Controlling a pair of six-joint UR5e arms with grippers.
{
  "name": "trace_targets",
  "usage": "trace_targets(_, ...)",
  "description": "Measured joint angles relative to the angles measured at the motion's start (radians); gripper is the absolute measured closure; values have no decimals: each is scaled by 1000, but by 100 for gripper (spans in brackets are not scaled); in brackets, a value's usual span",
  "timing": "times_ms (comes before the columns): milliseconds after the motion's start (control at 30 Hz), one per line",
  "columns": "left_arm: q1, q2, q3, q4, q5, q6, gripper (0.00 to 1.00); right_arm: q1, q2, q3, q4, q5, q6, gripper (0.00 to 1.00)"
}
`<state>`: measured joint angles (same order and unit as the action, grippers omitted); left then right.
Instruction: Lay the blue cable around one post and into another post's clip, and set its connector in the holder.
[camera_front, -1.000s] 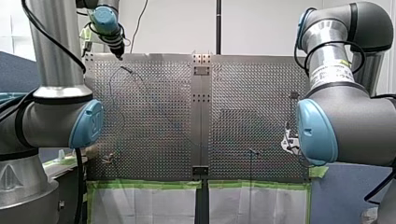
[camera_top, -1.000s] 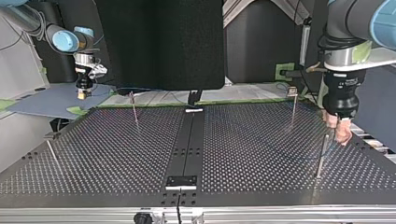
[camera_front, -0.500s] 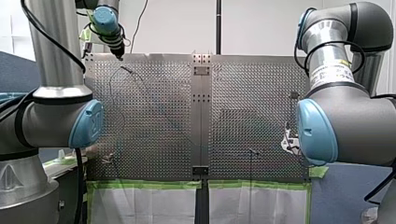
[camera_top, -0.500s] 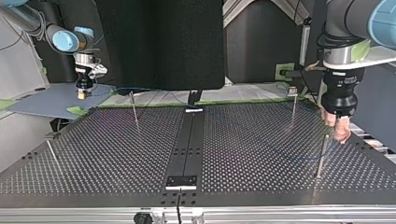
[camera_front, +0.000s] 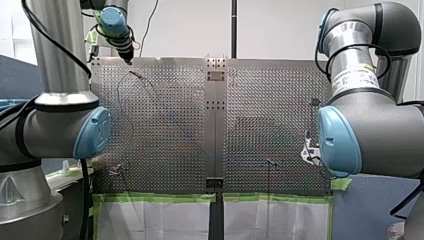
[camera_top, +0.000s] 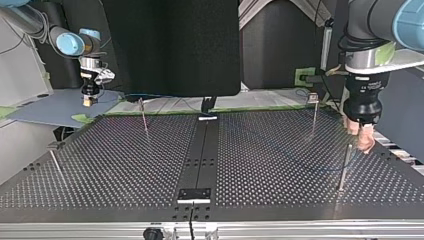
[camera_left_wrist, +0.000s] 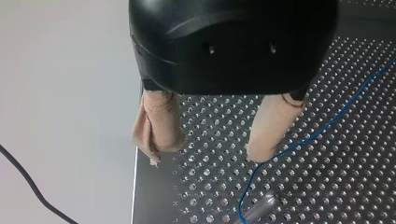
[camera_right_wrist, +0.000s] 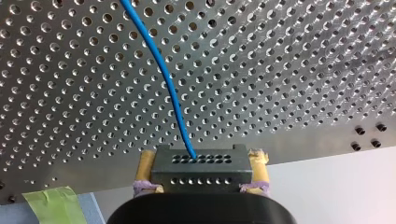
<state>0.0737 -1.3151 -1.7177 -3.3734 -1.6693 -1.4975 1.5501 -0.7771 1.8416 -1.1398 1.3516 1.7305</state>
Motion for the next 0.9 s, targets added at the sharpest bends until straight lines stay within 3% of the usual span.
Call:
trace_targets(567, -3, 0, 0, 1, 0, 6, 0, 0, 0, 0, -2, 0, 0, 100)
trace_targets(900, -4, -1, 0, 45, 0, 31, 0, 0, 0, 0, -3, 0, 0, 100)
